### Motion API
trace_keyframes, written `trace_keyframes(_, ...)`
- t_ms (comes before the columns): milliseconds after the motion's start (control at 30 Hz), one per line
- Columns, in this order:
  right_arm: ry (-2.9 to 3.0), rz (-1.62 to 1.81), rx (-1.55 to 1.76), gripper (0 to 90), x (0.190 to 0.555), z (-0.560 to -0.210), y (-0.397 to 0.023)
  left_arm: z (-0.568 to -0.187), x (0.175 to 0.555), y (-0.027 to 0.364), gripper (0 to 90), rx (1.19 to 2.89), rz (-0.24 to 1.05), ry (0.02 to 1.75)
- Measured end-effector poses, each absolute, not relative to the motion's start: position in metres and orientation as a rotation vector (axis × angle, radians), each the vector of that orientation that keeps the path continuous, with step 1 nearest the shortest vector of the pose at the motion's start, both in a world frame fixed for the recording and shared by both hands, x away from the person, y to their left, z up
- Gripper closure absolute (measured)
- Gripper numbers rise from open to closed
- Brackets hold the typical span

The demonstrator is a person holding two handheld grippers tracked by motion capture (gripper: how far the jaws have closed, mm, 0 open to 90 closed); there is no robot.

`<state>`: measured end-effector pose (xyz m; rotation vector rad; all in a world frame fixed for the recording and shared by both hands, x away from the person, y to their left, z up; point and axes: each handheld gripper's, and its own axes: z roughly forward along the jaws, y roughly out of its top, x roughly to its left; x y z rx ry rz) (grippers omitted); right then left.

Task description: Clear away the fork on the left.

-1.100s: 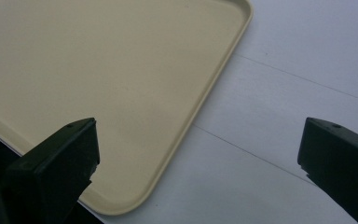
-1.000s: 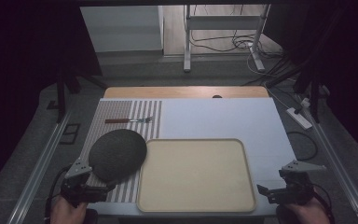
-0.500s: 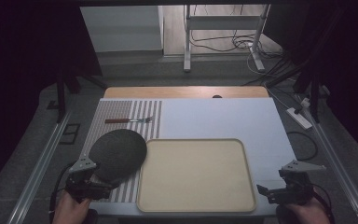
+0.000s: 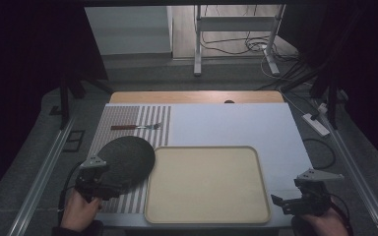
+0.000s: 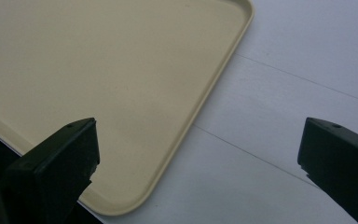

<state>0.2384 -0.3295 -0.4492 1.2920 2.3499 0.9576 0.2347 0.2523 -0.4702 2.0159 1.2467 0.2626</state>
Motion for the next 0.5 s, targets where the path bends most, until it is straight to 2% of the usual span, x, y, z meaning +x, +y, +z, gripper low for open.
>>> trace_keyframes(500, 2.353, 0.954, 1.293, 0.0, 0.239, -0.449, -0.329, -0.466, 0.269, 0.251, 0.0, 2.007, 0.252, 1.245)
